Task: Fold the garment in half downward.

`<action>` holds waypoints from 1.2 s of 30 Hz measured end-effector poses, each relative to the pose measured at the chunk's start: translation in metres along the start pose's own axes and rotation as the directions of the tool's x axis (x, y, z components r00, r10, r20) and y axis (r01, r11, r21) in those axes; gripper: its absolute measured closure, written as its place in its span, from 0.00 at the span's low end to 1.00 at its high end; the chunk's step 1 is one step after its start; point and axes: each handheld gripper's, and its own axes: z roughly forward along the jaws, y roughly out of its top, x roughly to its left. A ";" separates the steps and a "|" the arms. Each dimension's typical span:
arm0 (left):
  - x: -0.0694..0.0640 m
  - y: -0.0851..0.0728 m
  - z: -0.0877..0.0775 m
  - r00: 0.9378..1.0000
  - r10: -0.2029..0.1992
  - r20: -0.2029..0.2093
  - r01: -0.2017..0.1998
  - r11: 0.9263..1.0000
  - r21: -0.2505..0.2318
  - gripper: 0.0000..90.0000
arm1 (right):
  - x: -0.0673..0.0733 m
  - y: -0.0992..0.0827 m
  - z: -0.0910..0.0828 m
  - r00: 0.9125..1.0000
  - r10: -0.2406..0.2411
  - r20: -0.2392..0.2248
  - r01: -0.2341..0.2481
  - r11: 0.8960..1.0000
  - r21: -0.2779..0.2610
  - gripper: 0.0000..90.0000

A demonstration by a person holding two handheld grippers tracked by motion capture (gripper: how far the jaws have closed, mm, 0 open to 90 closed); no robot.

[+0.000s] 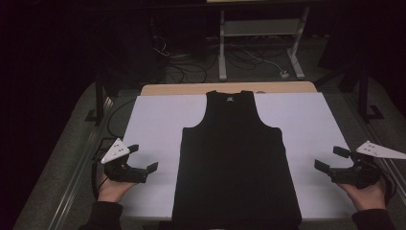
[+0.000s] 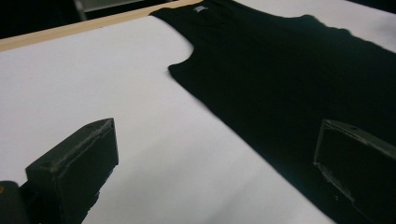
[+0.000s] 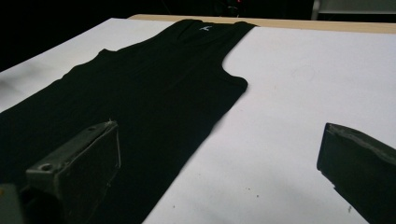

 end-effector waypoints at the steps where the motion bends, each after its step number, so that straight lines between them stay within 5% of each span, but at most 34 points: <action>1: 0.000 0.000 0.000 1.000 -0.001 0.006 0.001 1.000 -0.002 0.00 | 0.000 0.000 0.000 1.000 0.000 0.000 0.000 1.000 0.000 0.00; 5: 0.000 0.005 0.003 1.000 -0.023 0.019 0.023 1.000 -0.008 0.00 | 0.000 0.004 0.000 1.000 -0.007 0.010 0.007 1.000 0.001 0.00; 17: -0.005 0.036 0.015 0.997 0.080 0.020 -0.081 0.995 0.064 0.00 | 0.009 0.027 0.010 0.999 -0.034 -0.042 0.036 0.998 0.045 0.00; 36: 0.002 0.071 0.026 0.990 0.135 0.031 -0.138 0.986 0.091 0.00 | 0.006 0.059 0.020 0.994 -0.102 -0.036 0.105 0.990 0.099 0.00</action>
